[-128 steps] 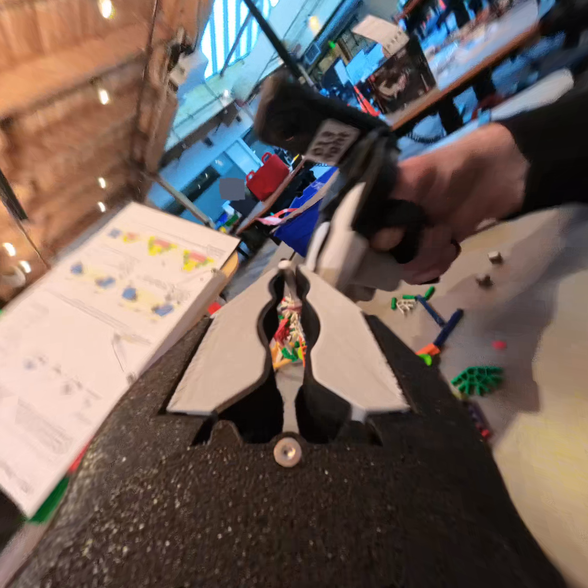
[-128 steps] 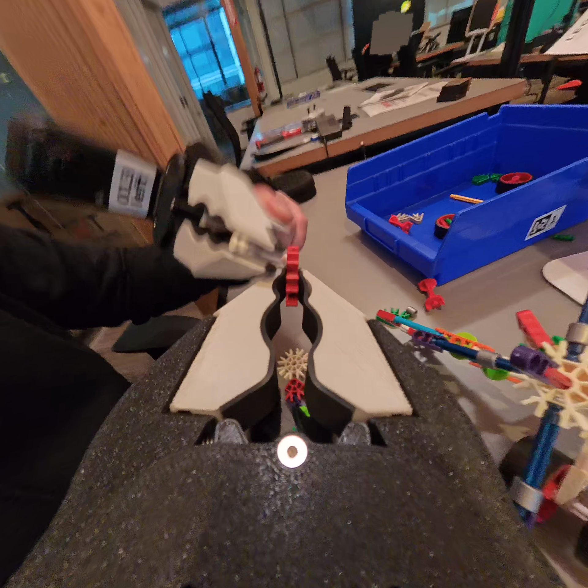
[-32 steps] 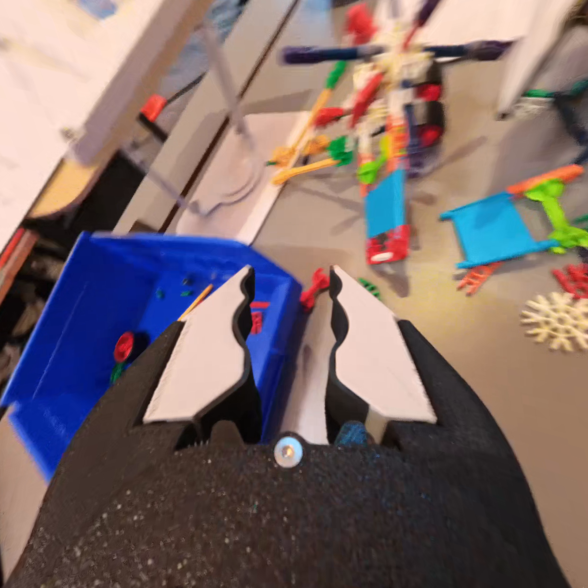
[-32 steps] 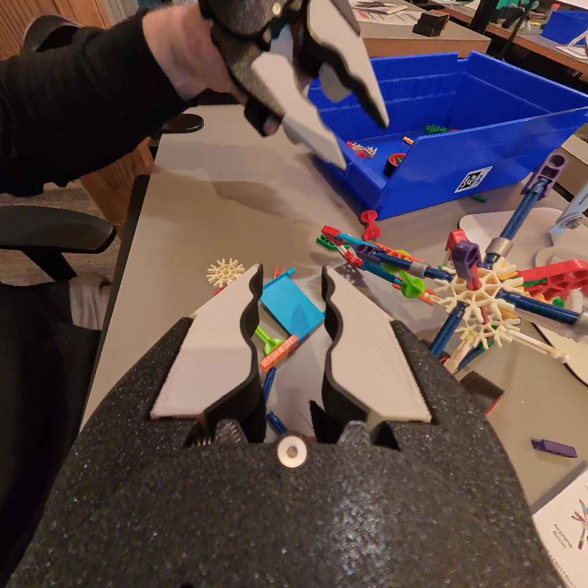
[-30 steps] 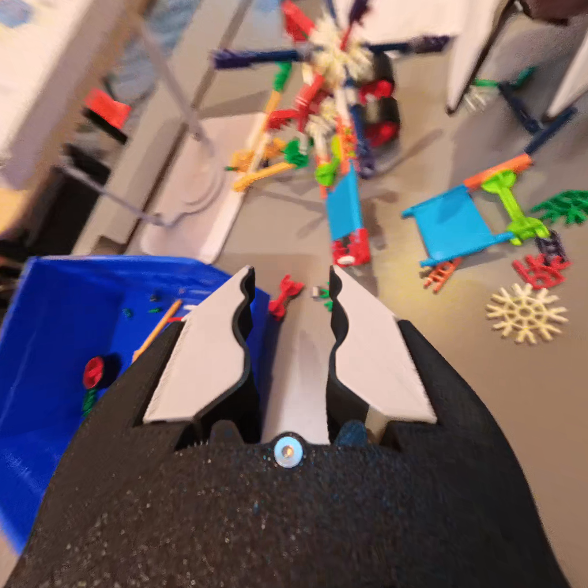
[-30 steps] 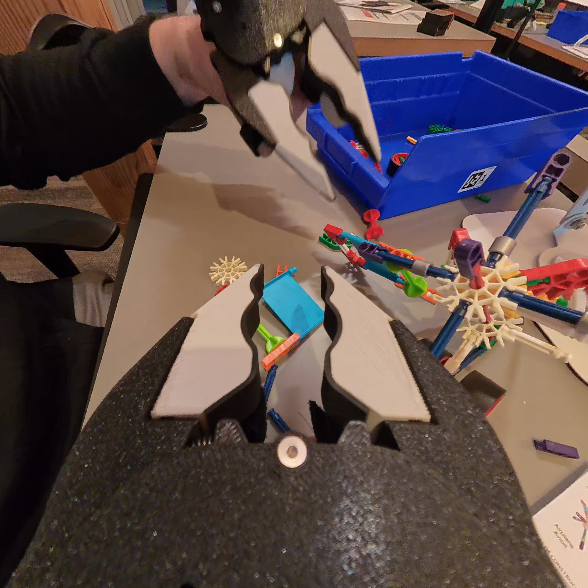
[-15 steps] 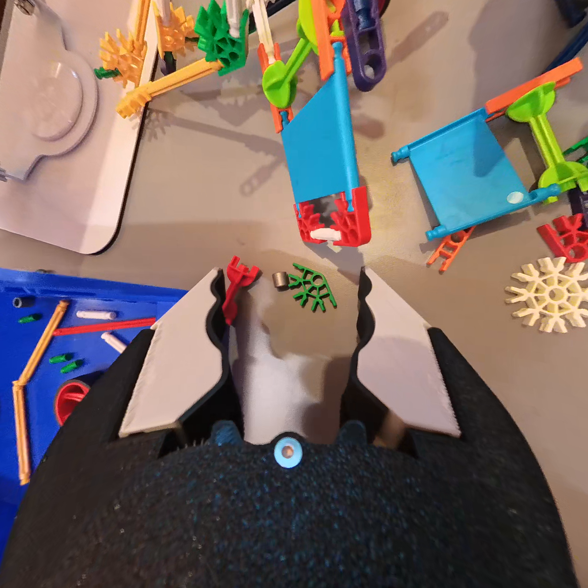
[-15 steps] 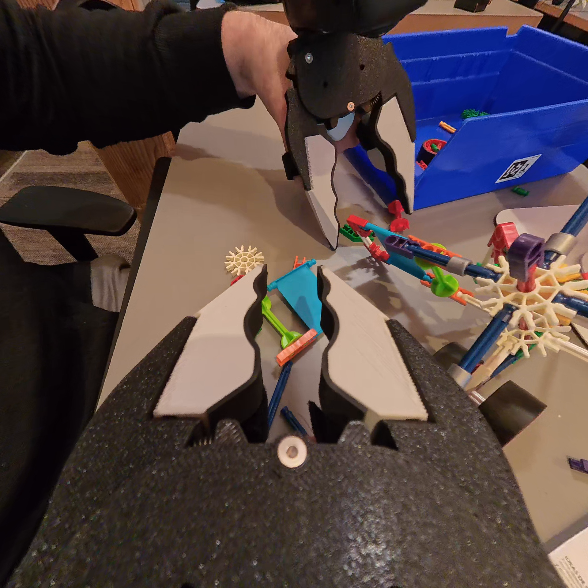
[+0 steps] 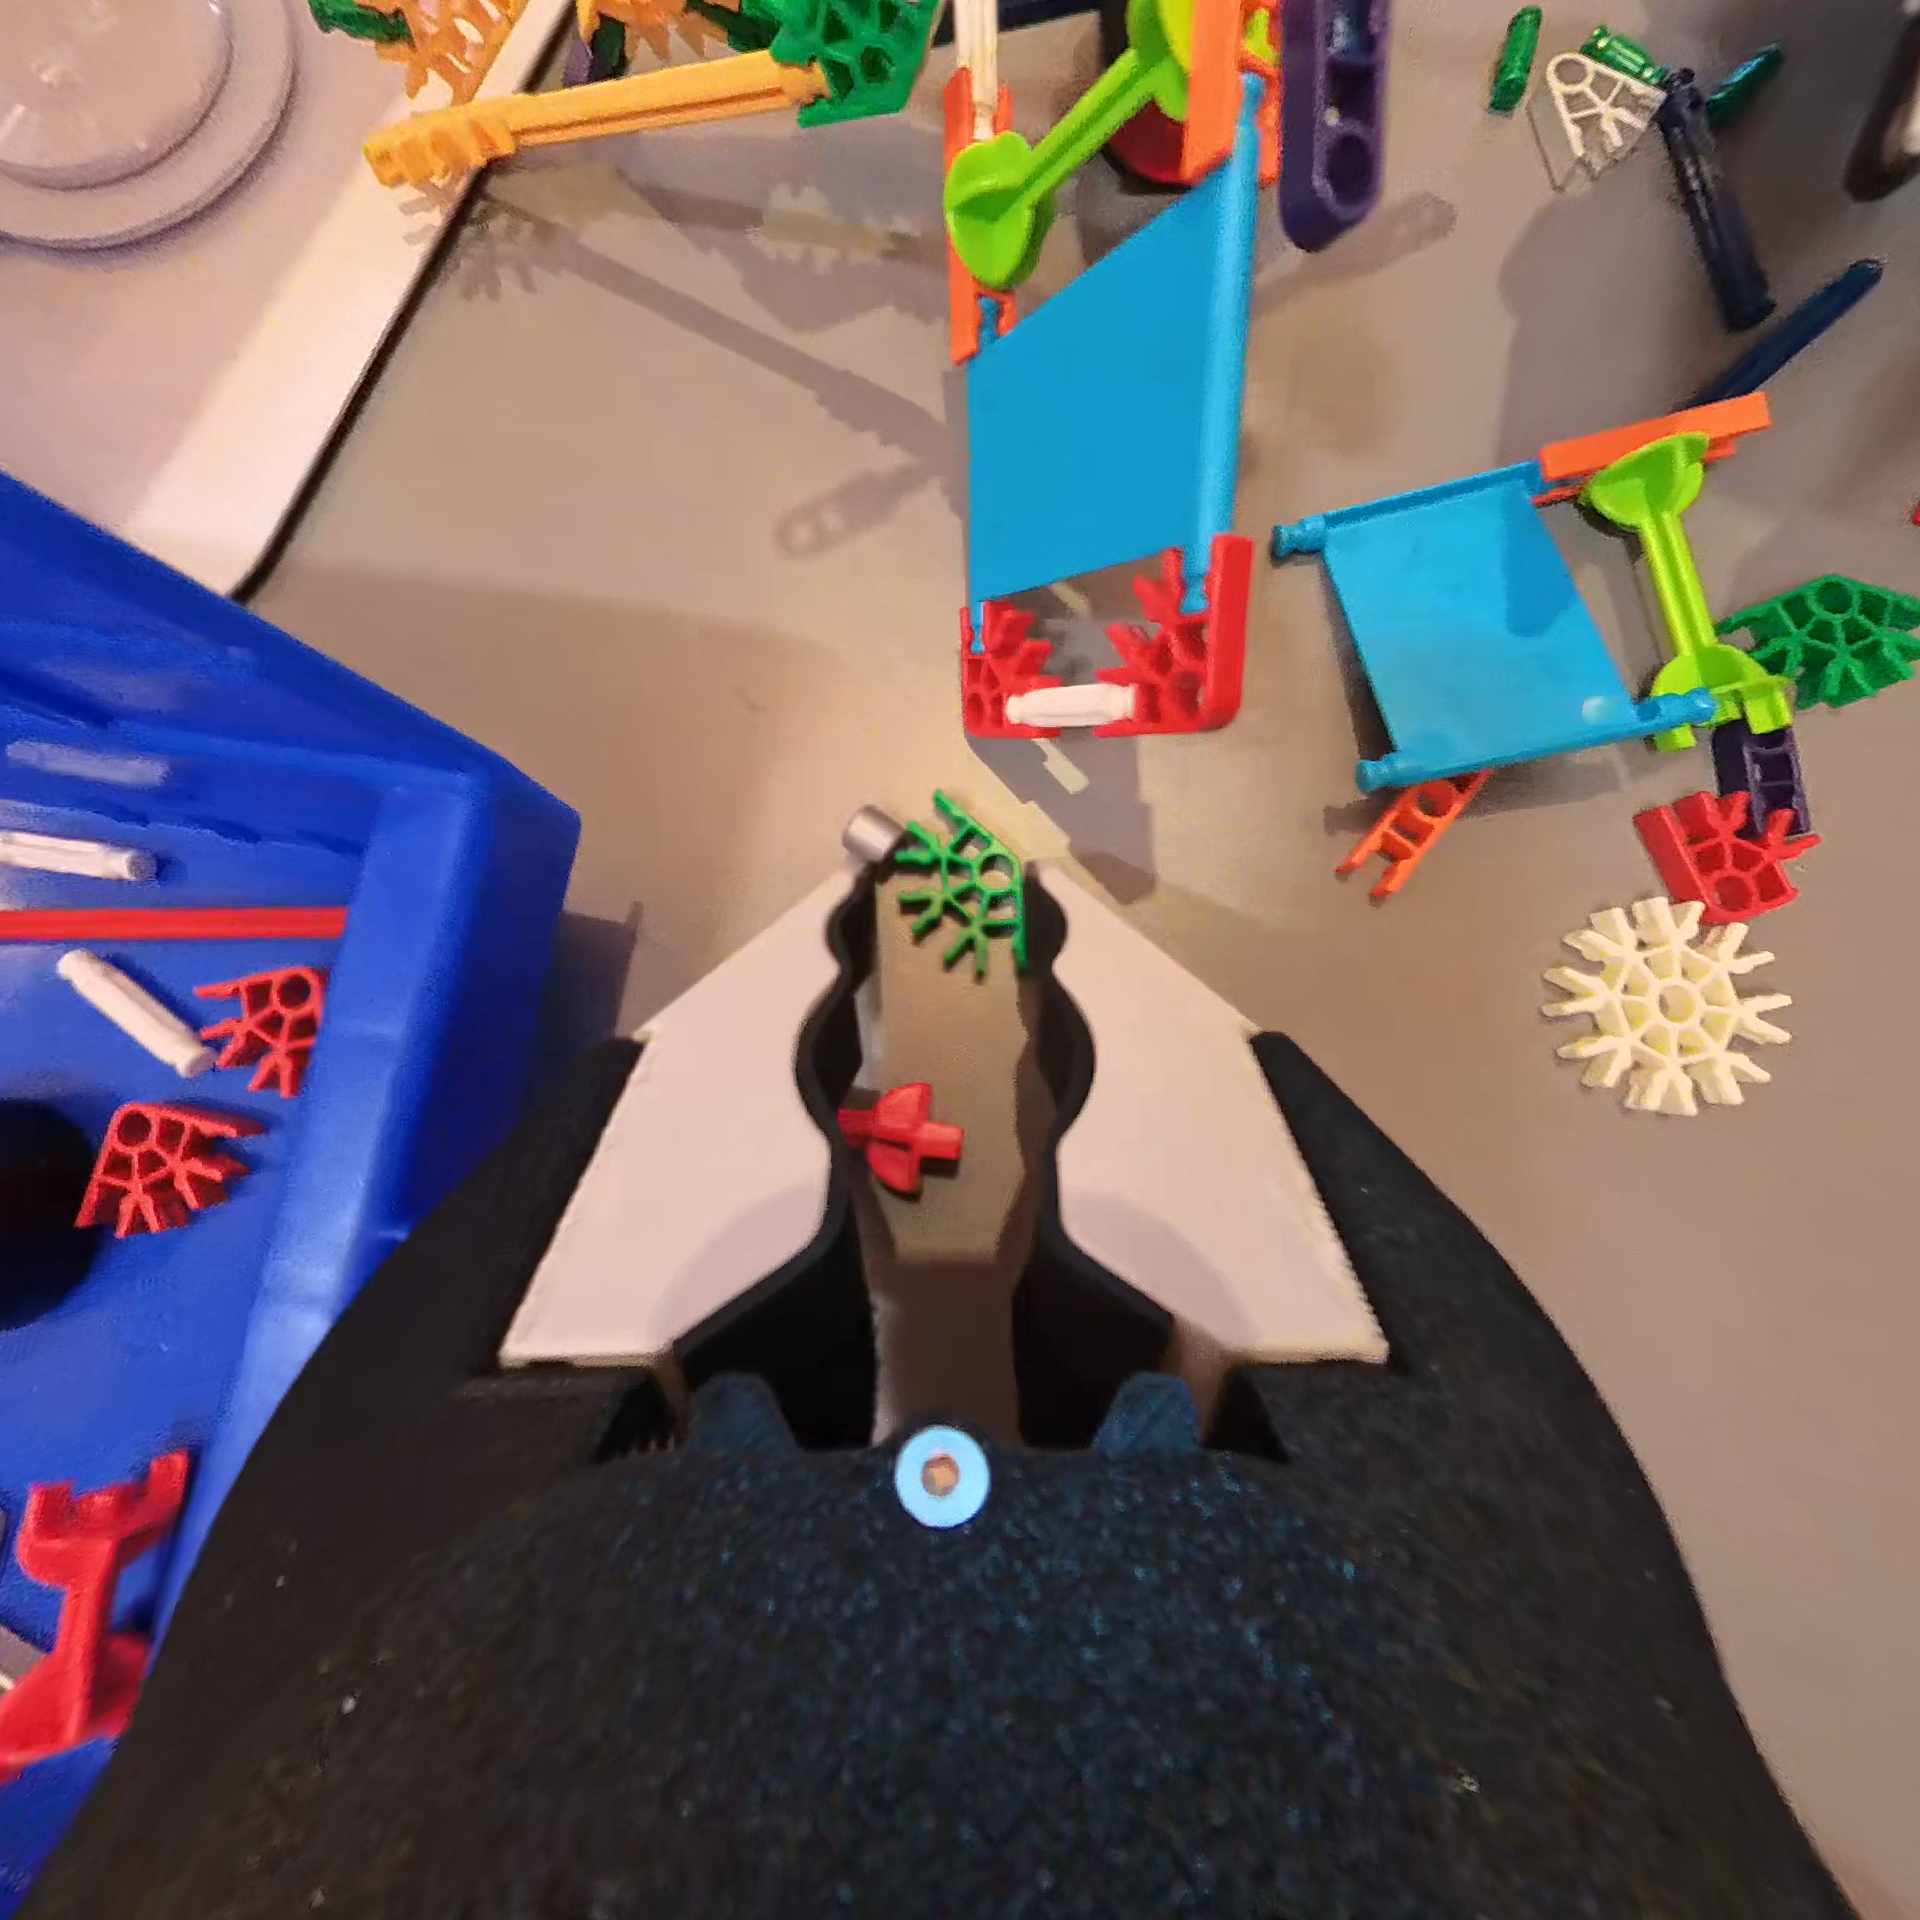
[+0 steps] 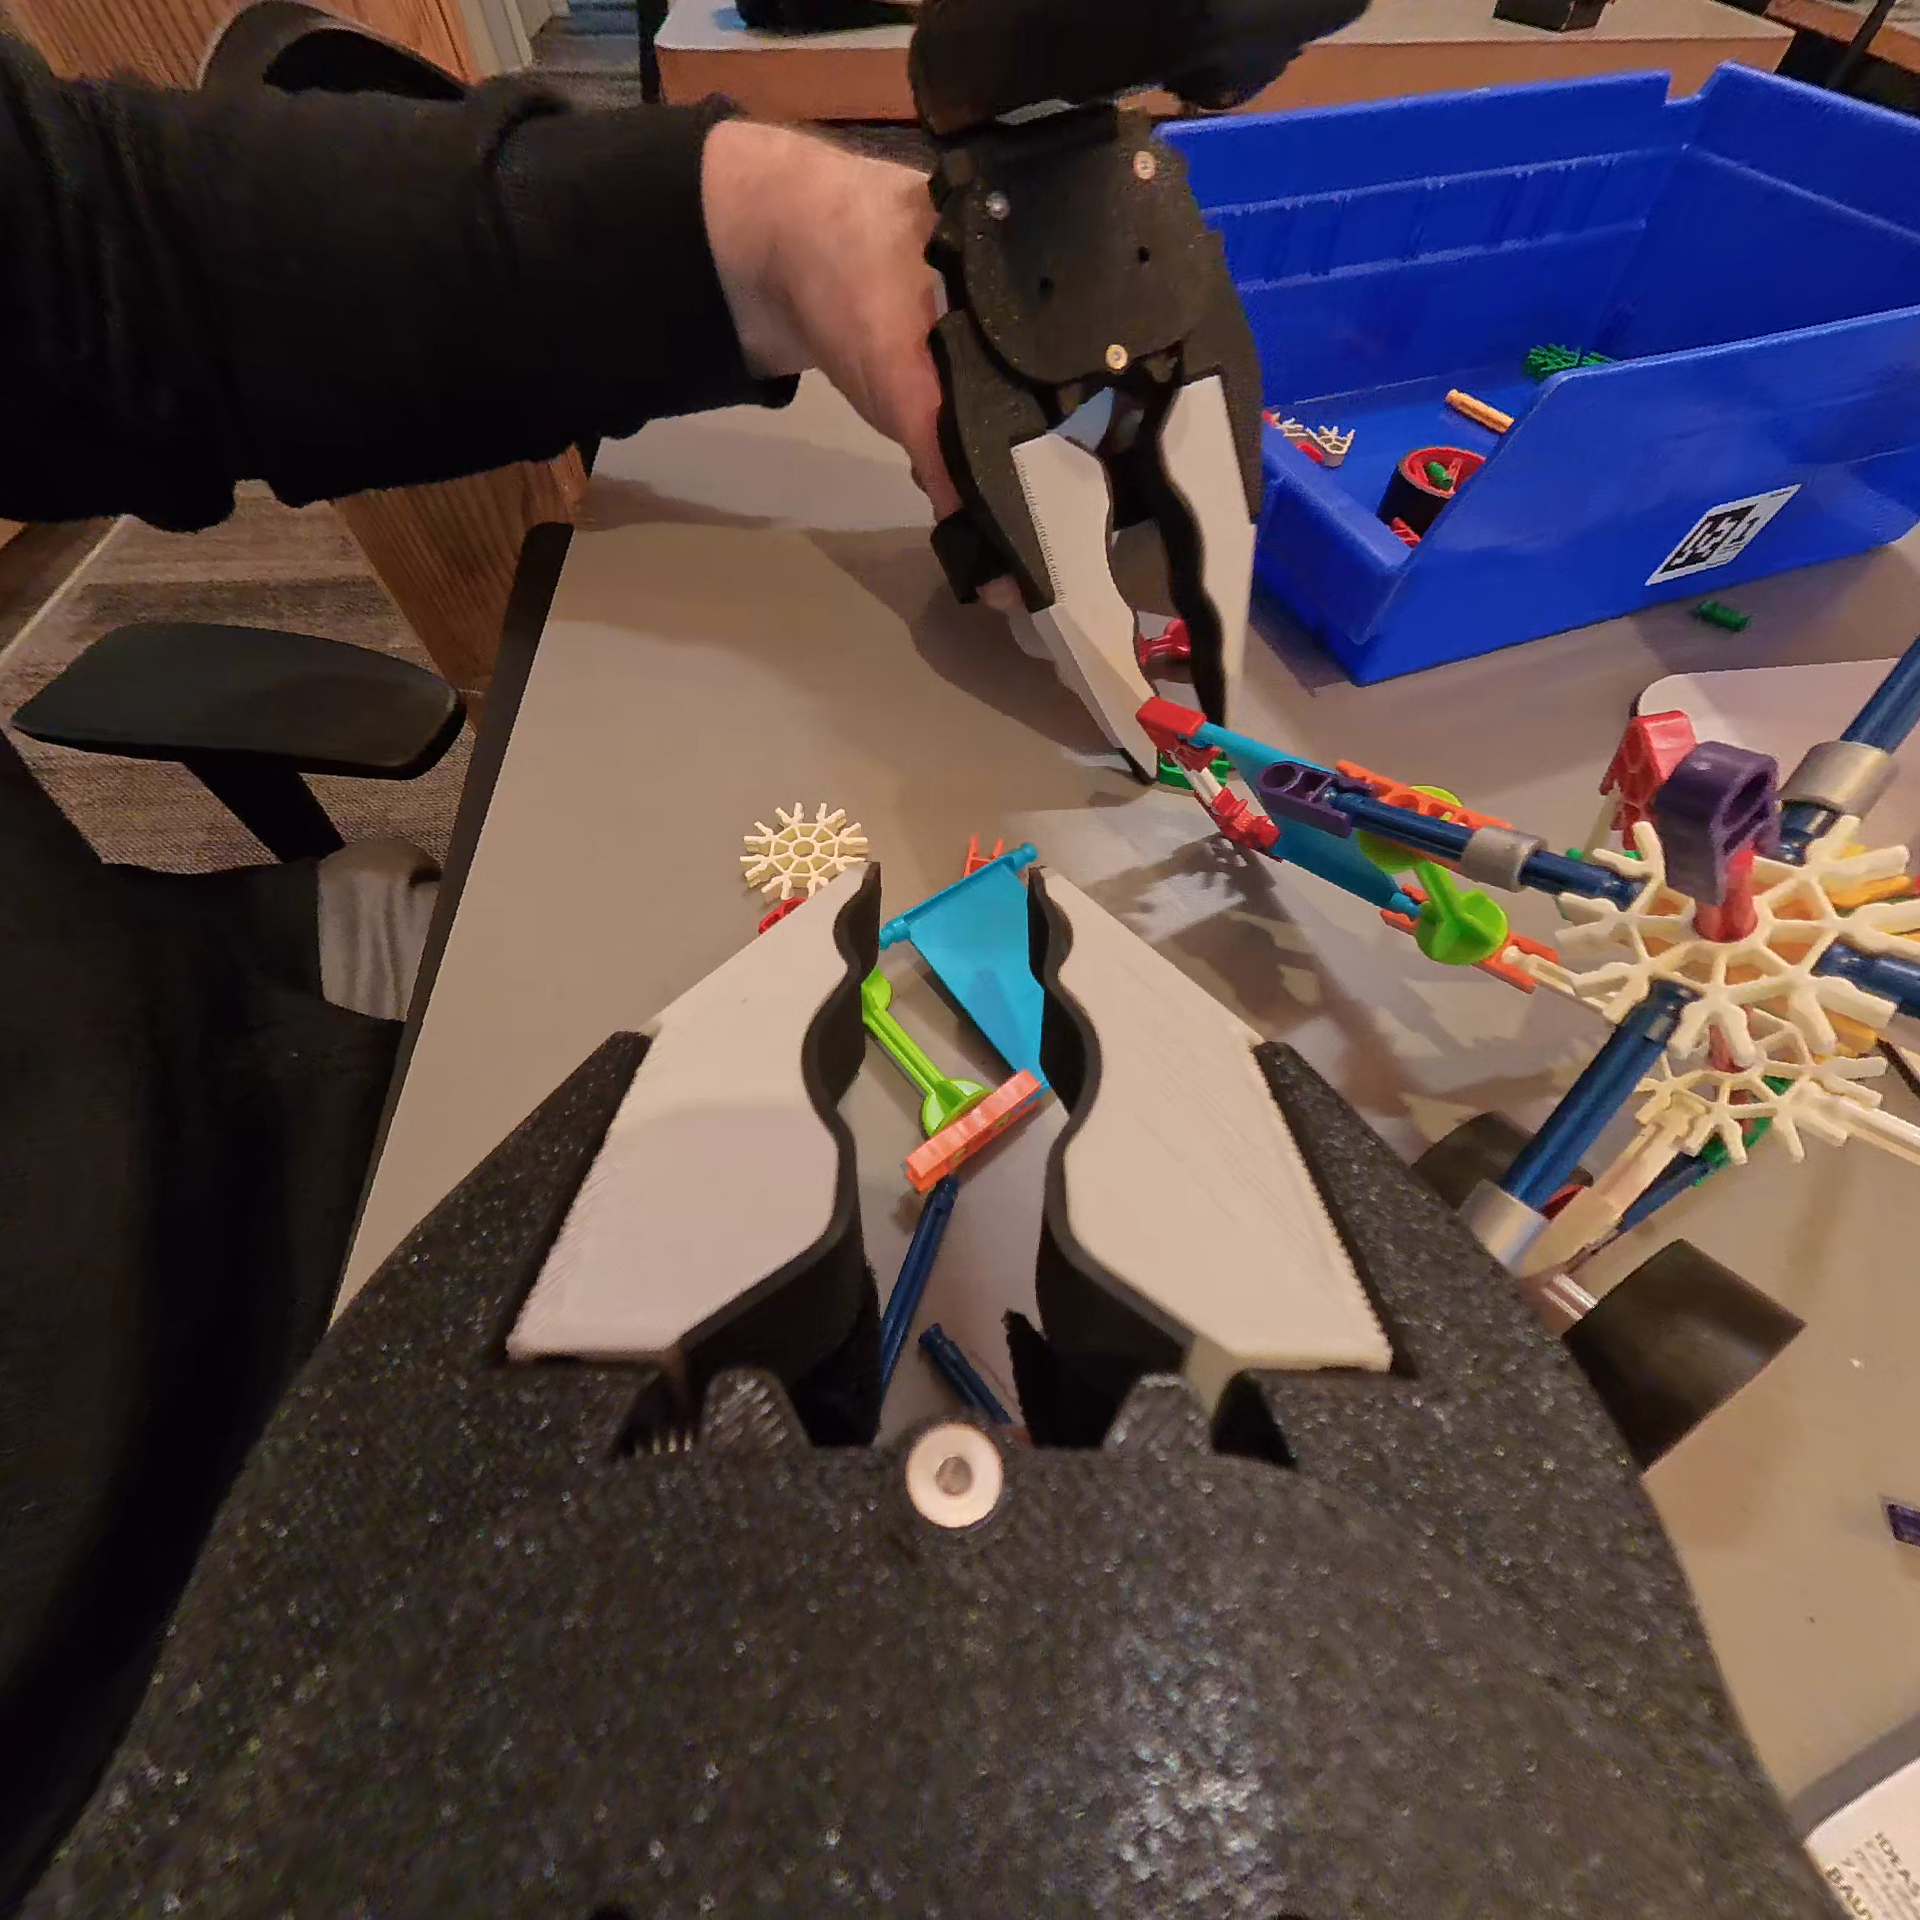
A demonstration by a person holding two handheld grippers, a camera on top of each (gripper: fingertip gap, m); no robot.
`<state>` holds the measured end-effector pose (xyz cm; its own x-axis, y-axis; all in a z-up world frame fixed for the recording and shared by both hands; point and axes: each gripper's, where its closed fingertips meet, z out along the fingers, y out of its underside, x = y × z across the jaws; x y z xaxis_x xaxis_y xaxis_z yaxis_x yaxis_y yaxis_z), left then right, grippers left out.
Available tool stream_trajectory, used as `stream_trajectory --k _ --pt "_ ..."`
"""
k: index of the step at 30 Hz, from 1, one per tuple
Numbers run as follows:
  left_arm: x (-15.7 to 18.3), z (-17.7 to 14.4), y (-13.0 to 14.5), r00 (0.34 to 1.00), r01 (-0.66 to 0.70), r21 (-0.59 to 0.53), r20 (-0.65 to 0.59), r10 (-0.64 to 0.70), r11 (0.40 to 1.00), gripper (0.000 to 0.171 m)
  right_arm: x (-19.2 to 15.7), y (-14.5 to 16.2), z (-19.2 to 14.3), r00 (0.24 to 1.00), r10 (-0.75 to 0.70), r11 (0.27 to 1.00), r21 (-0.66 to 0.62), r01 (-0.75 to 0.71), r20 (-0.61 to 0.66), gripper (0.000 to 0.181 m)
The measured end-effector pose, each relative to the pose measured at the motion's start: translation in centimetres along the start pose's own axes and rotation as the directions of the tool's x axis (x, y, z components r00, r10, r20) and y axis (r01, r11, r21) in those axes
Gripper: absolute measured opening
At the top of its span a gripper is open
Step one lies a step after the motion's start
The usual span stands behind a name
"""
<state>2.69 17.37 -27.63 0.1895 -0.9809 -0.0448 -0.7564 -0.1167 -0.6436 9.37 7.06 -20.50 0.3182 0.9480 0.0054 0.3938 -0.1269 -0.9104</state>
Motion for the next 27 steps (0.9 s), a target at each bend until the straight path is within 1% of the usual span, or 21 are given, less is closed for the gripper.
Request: stream_trajectory --k 1,4,8,10,12,14,16,17,18,19,20,21,23,24,25,27 --pt "0.2 -0.1 0.1 1.0 -0.005 0.009 0.018 0.005 1.0 0.022 0.0 0.0 0.0 1.0 -0.001 1.0 0.0 0.001 0.0 0.026" --pt "0.3 -0.4 0.3 0.996 -0.041 0.029 0.074 0.039 0.999 0.022 -0.1 0.0 0.0 1.0 -0.003 1.0 -0.001 0.003 0.002 0.026" --pt "0.4 -1.0 0.5 0.986 -0.095 0.016 0.139 0.092 0.995 0.022 -0.1 0.1 0.0 1.0 0.0 1.0 -0.001 0.0 0.001 0.026" --pt "0.7 -2.1 -0.1 0.985 -0.097 0.049 0.148 0.089 0.994 0.022 -0.1 0.1 -0.1 1.0 0.002 1.0 0.004 -0.002 0.003 0.025" --pt "0.2 -4.2 -1.2 0.978 -0.11 0.091 0.19 0.091 0.99 0.022 -0.1 0.1 -0.2 1.0 0.003 1.0 0.006 -0.003 0.004 0.025" --pt "-1.6 -6.5 -2.4 0.958 -0.137 0.098 0.265 0.107 0.986 0.022 -0.1 0.0 -0.1 1.0 0.002 1.0 0.007 -0.002 0.008 0.025" --pt "-5.1 -8.7 -3.4 0.931 -0.102 0.115 0.362 0.054 0.988 0.022 -0.2 0.1 0.0 1.0 -0.003 1.0 0.003 0.003 0.011 0.025" --pt "-6.5 -9.1 -3.2 0.93 -0.054 0.106 0.367 0.012 0.993 0.037 -0.3 0.1 0.0 1.0 -0.004 1.0 0.002 0.004 0.011 0.025" --pt "-7.7 -9.1 -2.4 0.929 -0.008 0.063 0.371 -0.016 0.998 0.067 -0.2 0.1 -0.1 1.0 -0.005 1.0 0.002 0.005 0.008 0.025" --pt "-8.8 -9.5 -2.0 0.908 0.0 0.042 0.418 -0.018 0.999 0.082 -0.2 0.0 -0.2 1.0 -0.005 1.0 0.006 0.005 0.004 0.025" --pt "-8.8 -9.6 -1.9 0.904 0.0 0.046 0.427 -0.019 0.999 0.085 -0.1 0.0 -0.3 1.0 -0.002 1.0 0.013 0.002 -0.001 0.025" --pt "-7.7 -9.3 -1.9 0.919 0.013 0.057 0.392 -0.034 0.998 0.082 0.0 -0.1 -0.5 1.0 0.003 1.0 0.019 -0.003 -0.004 0.025" --pt "-5.4 -8.3 -2.1 0.932 0.003 0.076 0.362 -0.03 0.997 0.072 0.2 -0.1 -0.7 1.0 0.008 1.0 0.021 -0.008 -0.006 0.025" --pt "-3.7 -7.2 -1.9 0.952 0.022 0.07 0.303 -0.043 0.997 0.068 0.2 -0.1 -0.6 1.0 0.009 1.0 0.02 -0.009 -0.002 0.025" --pt "-2.2 -6.0 -1.7 0.964 0.05 0.073 0.258 -0.067 0.996 0.067 0.1 0.0 -0.6 1.0 0.008 1.0 0.017 -0.008 0.002 0.025" --pt "-0.7 -3.6 -0.9 0.97 0.088 0.045 0.223 -0.096 0.995 0.066 0.0 0.1 -0.4 1.0 0.006 1.0 0.009 -0.006 0.005 0.025"
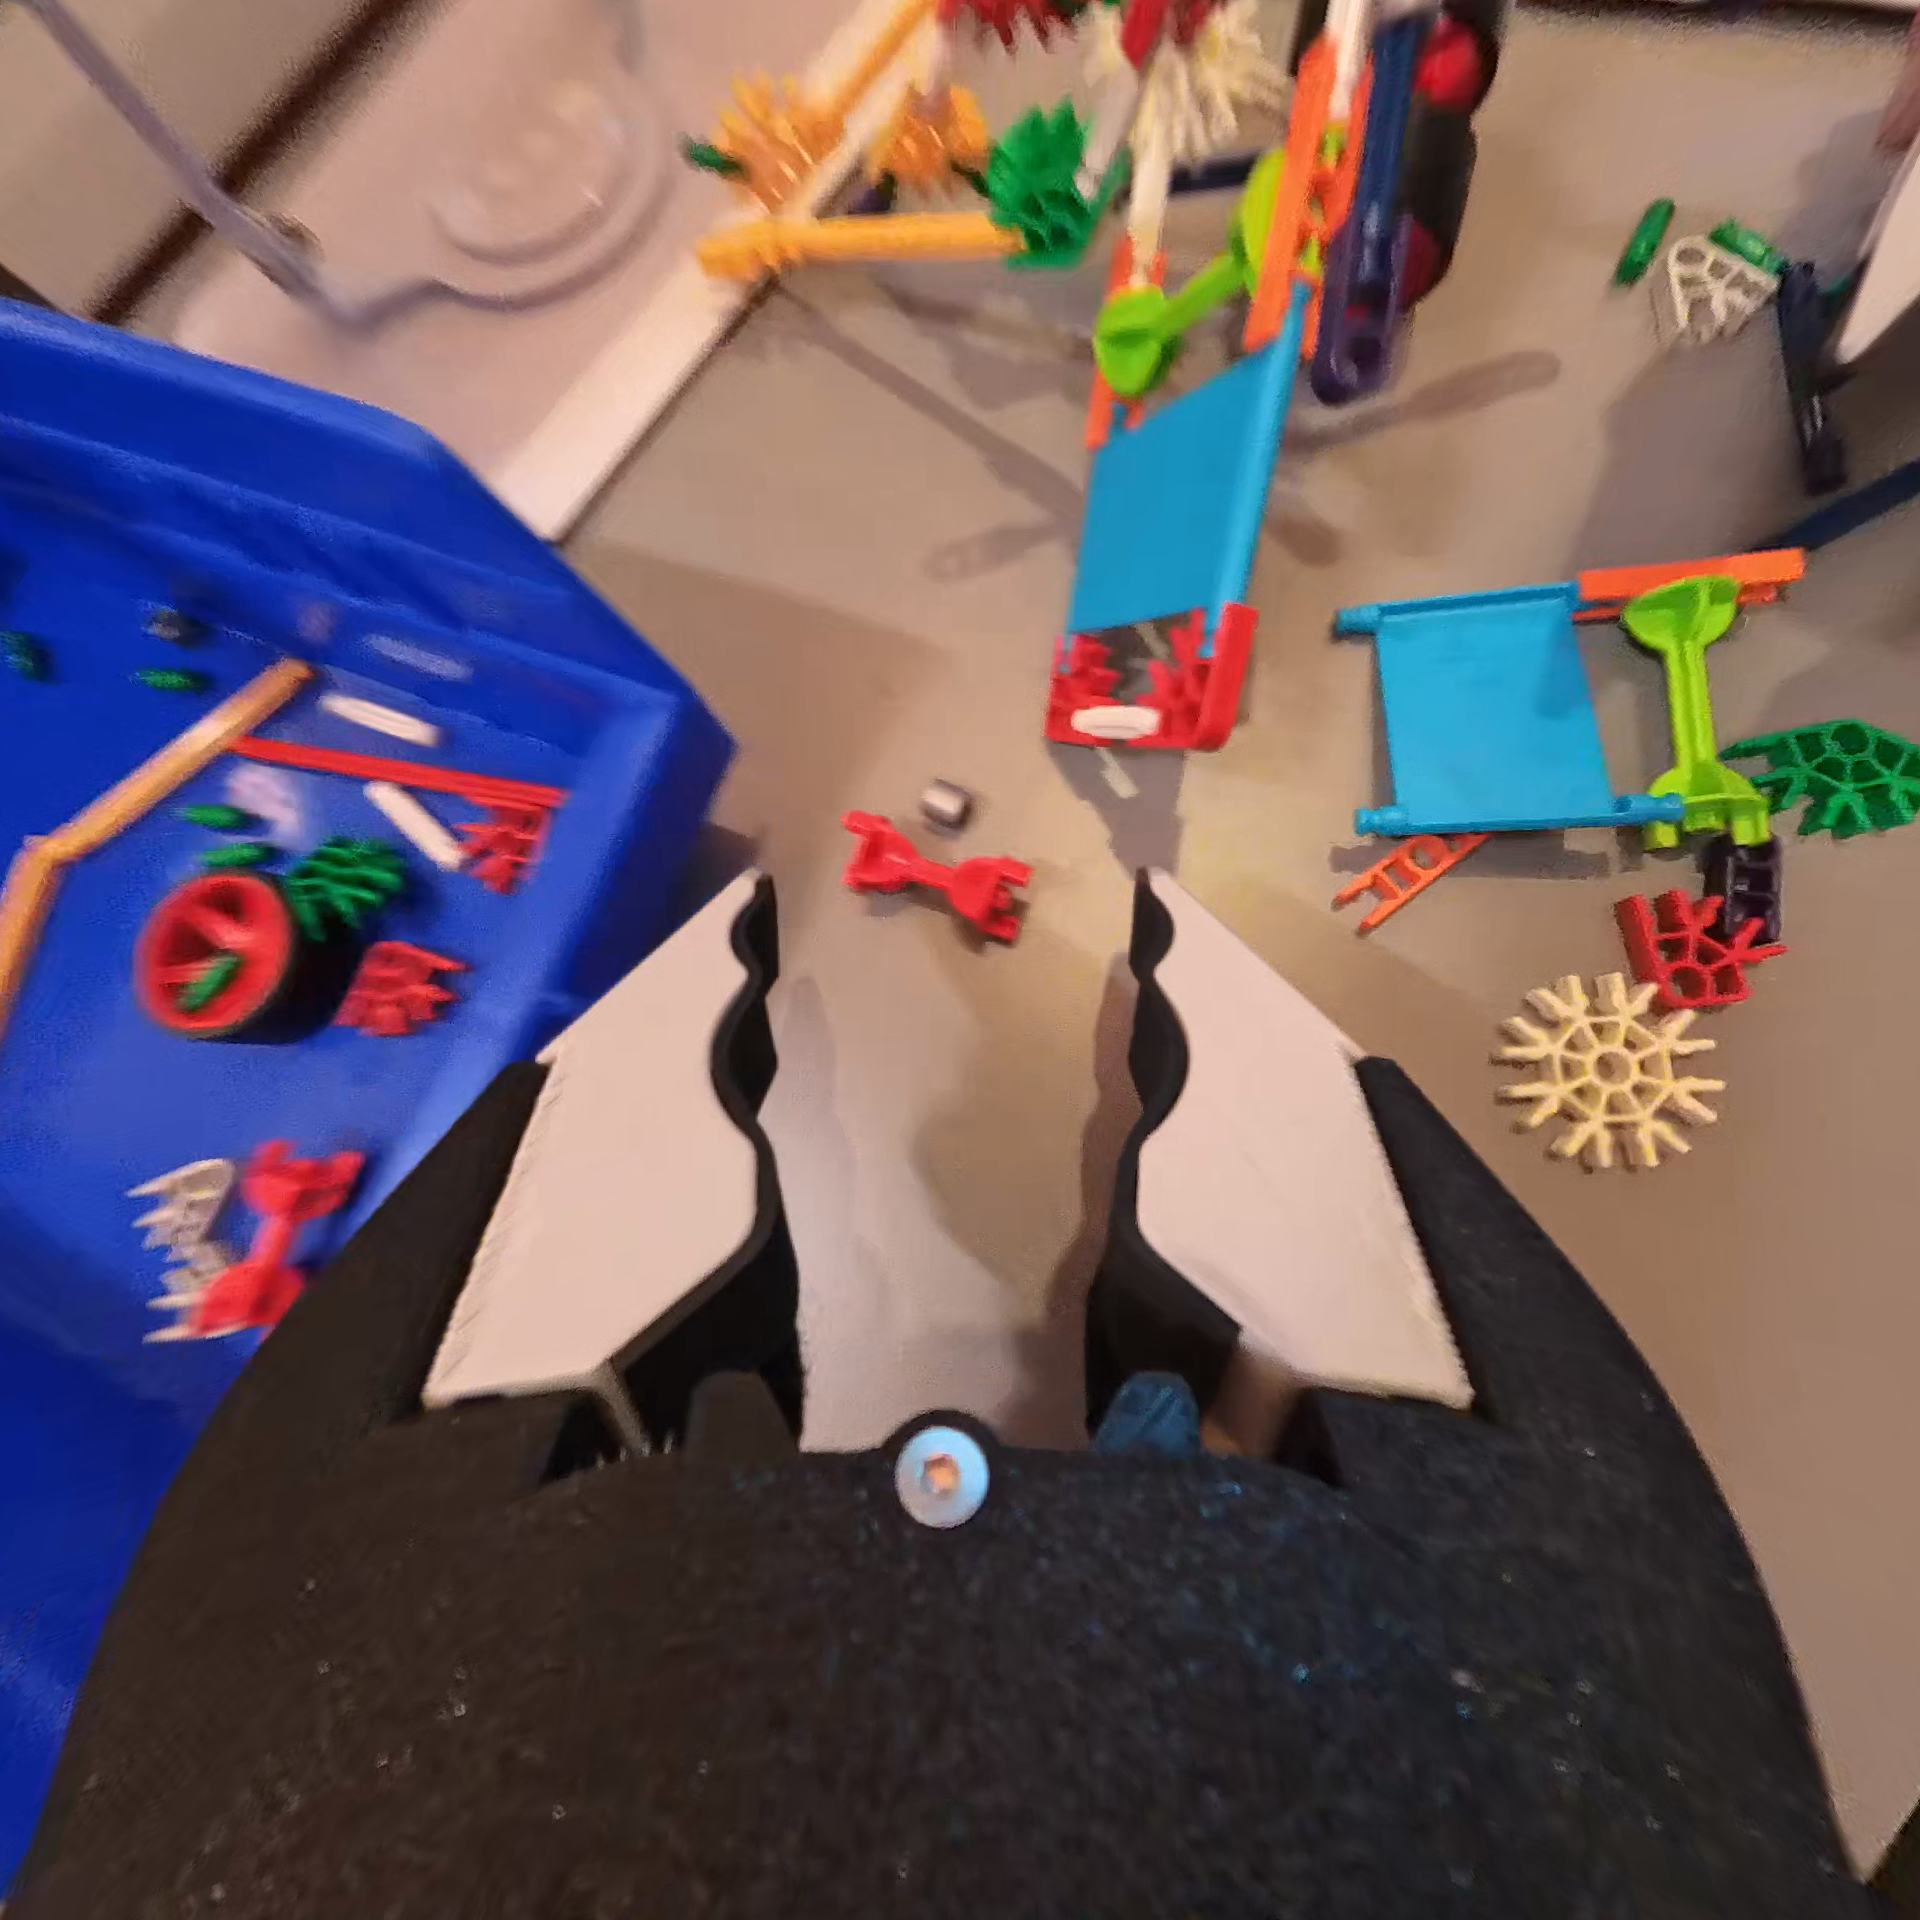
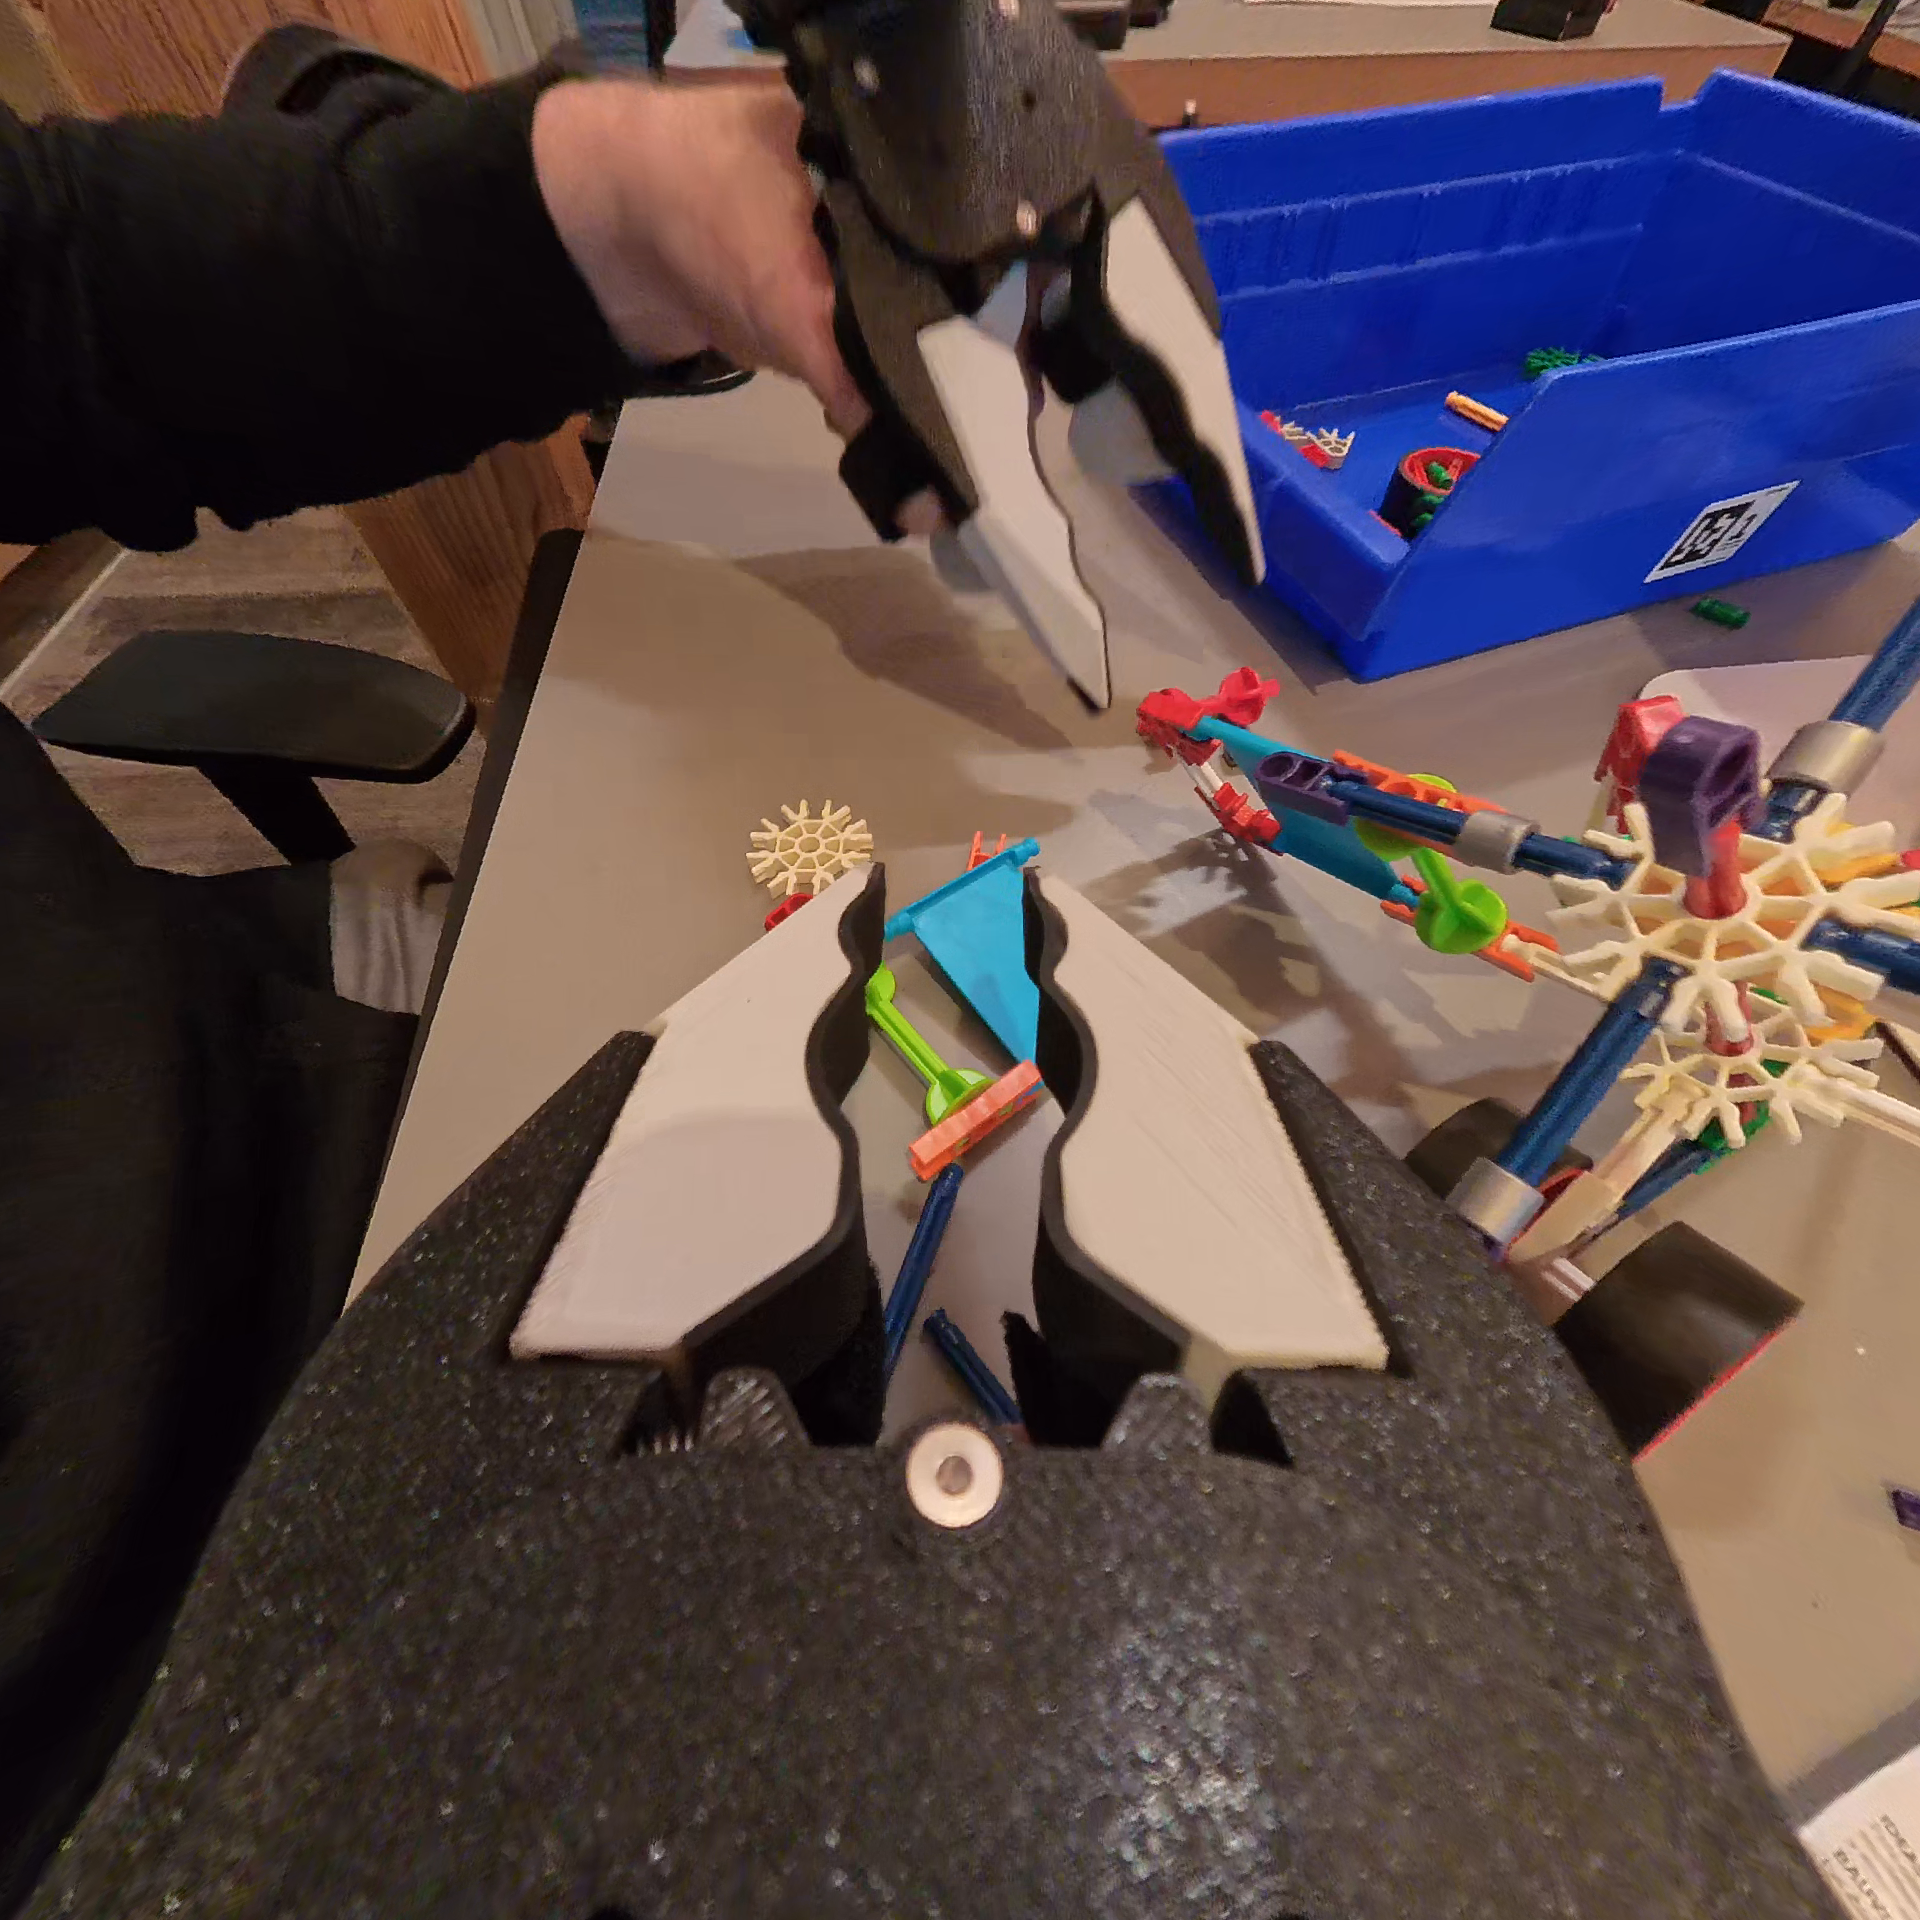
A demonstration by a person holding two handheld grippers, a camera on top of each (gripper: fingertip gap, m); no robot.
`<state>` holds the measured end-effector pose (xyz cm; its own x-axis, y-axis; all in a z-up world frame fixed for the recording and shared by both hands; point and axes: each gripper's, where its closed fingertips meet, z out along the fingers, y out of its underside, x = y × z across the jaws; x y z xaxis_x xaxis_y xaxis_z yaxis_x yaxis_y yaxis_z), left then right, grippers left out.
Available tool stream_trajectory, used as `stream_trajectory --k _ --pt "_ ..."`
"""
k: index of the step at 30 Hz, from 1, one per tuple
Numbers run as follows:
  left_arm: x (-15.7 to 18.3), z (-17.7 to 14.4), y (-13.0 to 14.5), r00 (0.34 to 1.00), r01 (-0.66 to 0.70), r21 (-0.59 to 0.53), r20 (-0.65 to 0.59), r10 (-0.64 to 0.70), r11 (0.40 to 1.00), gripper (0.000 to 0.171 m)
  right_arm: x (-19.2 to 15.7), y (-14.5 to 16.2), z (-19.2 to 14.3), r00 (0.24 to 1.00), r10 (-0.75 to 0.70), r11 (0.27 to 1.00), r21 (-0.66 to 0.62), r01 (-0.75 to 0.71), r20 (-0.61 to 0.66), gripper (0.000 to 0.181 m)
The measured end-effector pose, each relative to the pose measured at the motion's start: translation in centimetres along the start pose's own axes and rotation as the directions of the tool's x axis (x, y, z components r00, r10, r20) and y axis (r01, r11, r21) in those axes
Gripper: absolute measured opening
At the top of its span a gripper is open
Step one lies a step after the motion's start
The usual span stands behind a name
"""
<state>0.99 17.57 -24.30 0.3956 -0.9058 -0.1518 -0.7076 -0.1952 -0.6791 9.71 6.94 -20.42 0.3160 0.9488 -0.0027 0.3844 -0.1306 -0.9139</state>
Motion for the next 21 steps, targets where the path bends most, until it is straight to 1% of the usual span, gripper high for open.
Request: stream_trajectory --k 1,3,5,6,8,9,11,13,16,19,21 --pt "0.6 0.9 0.4 1.0 0.023 -0.014 -0.011 -0.023 1.0 0.064 -0.1 0.1 0.1 1.0 -0.002 1.0 -0.005 0.002 0.001 0.025" --pt "1.0 1.9 0.3 0.997 0.077 0.002 -0.013 -0.077 0.997 0.053 0.0 0.2 0.0 1.0 -0.003 1.0 -0.006 0.003 -0.006 0.025" --pt "1.3 3.0 0.3 0.993 0.116 -0.007 -0.027 -0.116 0.993 0.05 0.1 0.0 -0.2 1.0 0.003 1.0 0.007 -0.003 -0.009 0.025" --pt "1.3 3.5 0.4 0.993 0.113 -0.019 -0.013 -0.113 0.993 0.043 0.1 -0.1 -0.3 1.0 0.005 1.0 0.012 -0.004 -0.011 0.024" --pt "1.4 4.1 0.0 0.993 0.121 -0.007 -0.012 -0.121 0.993 0.018 0.2 -0.2 -0.4 1.0 0.006 1.0 0.014 -0.006 -0.012 0.024" --pt "1.4 4.3 -0.1 0.993 0.121 0.001 -0.013 -0.121 0.993 0.014 0.2 -0.2 -0.4 1.0 0.005 1.0 0.014 -0.005 -0.012 0.024" --pt "1.5 4.2 -0.2 0.995 0.099 0.008 -0.003 -0.099 0.995 0.014 0.2 -0.1 -0.4 1.0 0.004 1.0 0.011 -0.004 -0.014 0.024" --pt "1.2 3.4 -0.3 0.997 0.075 0.025 0.02 -0.075 0.997 0.011 0.2 -0.2 -0.5 1.0 0.001 1.0 0.011 -0.001 -0.015 0.023" --pt "-0.4 0.3 -1.4 0.996 0.043 0.073 0.072 -0.048 0.996 0.011 0.2 0.0 -0.8 1.0 0.001 1.0 0.009 -0.001 -0.015 0.023" --pt "-4.7 -3.4 -2.7 0.984 0.026 0.102 0.175 -0.044 0.994 0.011 0.2 -0.1 -1.0 1.0 0.002 1.0 0.015 -0.002 -0.011 0.023" --pt "-8.2 -4.9 -3.3 0.968 0.045 0.122 0.241 -0.073 0.992 0.013 0.1 -0.2 -1.0 1.0 -0.002 1.0 0.018 0.002 -0.01 0.022"
